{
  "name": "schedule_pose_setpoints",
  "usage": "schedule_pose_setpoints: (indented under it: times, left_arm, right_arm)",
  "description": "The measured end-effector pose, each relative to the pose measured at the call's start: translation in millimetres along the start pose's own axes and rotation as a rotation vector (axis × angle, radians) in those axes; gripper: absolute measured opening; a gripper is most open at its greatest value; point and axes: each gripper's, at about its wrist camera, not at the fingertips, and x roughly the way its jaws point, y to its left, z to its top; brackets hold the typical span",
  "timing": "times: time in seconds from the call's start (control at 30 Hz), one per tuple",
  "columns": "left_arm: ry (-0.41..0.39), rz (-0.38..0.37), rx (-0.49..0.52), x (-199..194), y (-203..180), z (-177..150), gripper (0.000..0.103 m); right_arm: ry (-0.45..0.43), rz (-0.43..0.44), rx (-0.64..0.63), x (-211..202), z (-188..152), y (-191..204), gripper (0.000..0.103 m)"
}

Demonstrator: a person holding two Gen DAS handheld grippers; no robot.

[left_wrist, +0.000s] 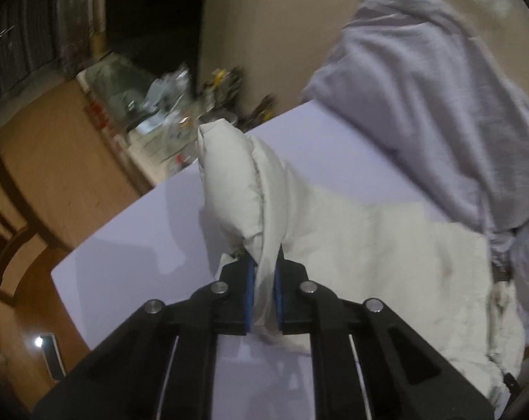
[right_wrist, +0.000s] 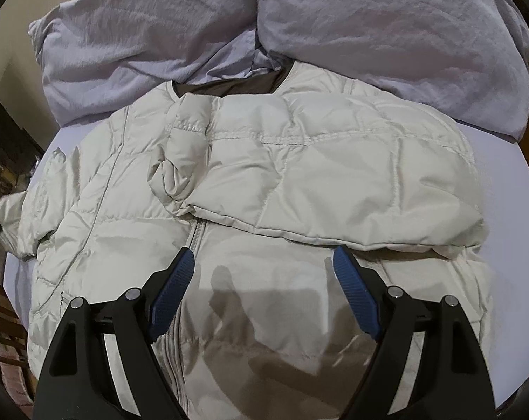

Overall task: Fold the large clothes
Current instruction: 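Fold the held sleeve across the jacket front and open the left gripper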

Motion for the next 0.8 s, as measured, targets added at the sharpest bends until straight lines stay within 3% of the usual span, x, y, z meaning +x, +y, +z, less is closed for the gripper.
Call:
schedule_pose_setpoints:
  times: [0.13,0.33,0.8]
  left_arm:
    - [-0.058,-0.103,0.045,-31,-40,12,0.009]
    - [-0.086,-0.253,0.146,-61,-120,21,0.009]
    - [-0.015,-0.556,0.359,-83,-286,-17,0.007]
  right_arm:
    - [-0.016,-0.001,0.009,-9,-5,-8,0.083]
    - [-0.043,-0.019,0.045,-25,-14,-27,0.083]
    - [-0.071,-0.094,0.186,-49,-38,-81,0.083]
